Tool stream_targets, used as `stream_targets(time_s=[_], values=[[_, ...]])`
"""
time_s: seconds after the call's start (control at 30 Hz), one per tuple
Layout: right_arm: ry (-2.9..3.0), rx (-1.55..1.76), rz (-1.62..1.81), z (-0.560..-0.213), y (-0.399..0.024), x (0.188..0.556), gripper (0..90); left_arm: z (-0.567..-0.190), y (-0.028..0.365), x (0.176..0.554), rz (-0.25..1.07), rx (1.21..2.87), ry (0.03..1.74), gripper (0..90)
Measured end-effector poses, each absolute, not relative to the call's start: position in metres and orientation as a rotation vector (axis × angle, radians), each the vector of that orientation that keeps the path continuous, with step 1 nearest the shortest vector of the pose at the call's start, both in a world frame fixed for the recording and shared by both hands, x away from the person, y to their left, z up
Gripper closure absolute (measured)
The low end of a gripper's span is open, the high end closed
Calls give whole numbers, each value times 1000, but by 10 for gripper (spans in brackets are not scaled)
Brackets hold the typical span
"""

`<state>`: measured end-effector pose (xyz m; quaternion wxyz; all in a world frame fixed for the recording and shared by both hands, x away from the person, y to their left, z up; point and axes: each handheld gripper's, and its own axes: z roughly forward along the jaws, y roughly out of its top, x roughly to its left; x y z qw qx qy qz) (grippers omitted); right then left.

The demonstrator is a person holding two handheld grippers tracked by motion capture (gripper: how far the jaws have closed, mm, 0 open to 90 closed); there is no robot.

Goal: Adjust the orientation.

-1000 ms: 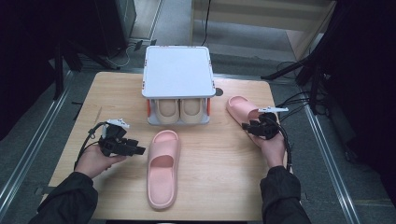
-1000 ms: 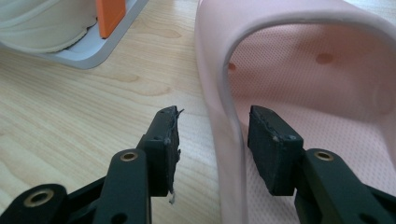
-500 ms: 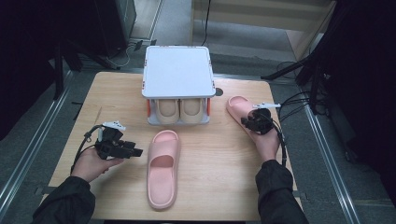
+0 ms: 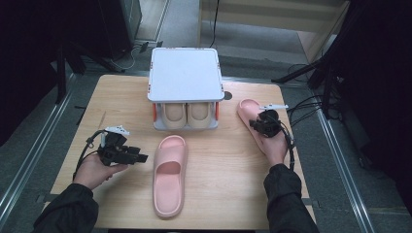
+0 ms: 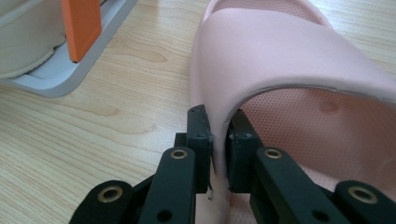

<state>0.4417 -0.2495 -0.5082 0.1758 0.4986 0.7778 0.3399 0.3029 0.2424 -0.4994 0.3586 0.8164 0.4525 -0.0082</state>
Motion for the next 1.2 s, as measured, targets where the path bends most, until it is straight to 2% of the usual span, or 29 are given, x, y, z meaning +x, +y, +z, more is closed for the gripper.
stream_targets(time_s=[0.5,0.9,1.2], values=[[2194,1411,999,-484,-247,425,853,-497,239,309,-25,2107,1141,452],[2222,1350,1044,-456,-240,365,850,-492,227,327,-41,2117,1111,444],[2276,1307,1016,-456,-223,328,849,-492,217,338,-48,2140,1084,444]])
